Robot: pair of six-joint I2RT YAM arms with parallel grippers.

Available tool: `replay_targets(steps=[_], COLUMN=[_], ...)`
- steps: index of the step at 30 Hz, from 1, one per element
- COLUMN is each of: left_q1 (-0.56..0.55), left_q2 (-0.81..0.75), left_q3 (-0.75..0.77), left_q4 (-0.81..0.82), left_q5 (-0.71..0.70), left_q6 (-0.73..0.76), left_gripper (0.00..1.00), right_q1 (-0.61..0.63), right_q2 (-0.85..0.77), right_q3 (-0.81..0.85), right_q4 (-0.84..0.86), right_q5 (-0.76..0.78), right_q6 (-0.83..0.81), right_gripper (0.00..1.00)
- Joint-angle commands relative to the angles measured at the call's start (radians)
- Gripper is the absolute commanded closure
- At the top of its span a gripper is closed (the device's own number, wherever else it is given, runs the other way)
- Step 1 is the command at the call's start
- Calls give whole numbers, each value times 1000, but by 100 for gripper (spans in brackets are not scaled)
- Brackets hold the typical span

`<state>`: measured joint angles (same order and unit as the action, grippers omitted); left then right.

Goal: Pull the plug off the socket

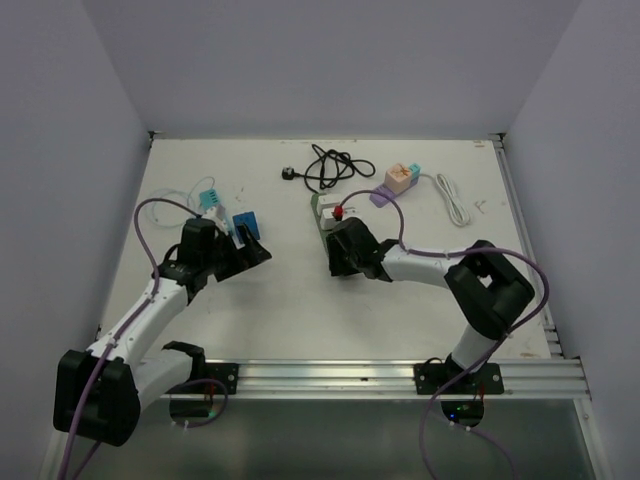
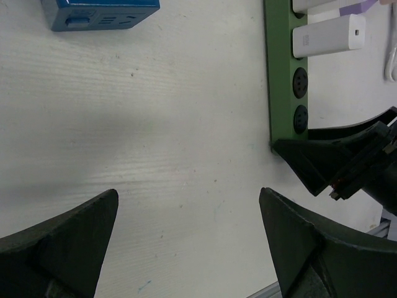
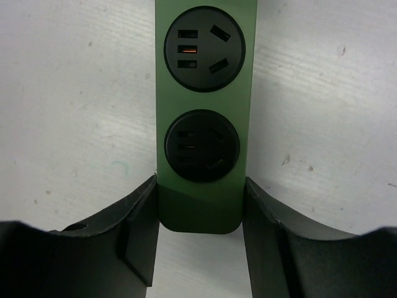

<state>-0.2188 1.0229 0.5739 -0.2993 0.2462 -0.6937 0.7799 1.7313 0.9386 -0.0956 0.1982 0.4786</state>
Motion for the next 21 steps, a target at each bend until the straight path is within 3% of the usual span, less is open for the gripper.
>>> replay_targets(steps=[1,10,21], left_q1=[-19,-256,-335], left_q2=[19,186,457], left_q3=[-8,47,165], left_q4=[88,219,363], left_q5=[33,-90,-153], left_q6=[-67,-263,-372], left_gripper=[1,1,8], right_q1=[12,53,65], right_q2=[-111,-170,-151], right_q3=[-73,-244,-320], right_q4=[161,387,496], right_q5=[-195,-281,-315], right_q6=[34,207,270], right_gripper=[100,100,100])
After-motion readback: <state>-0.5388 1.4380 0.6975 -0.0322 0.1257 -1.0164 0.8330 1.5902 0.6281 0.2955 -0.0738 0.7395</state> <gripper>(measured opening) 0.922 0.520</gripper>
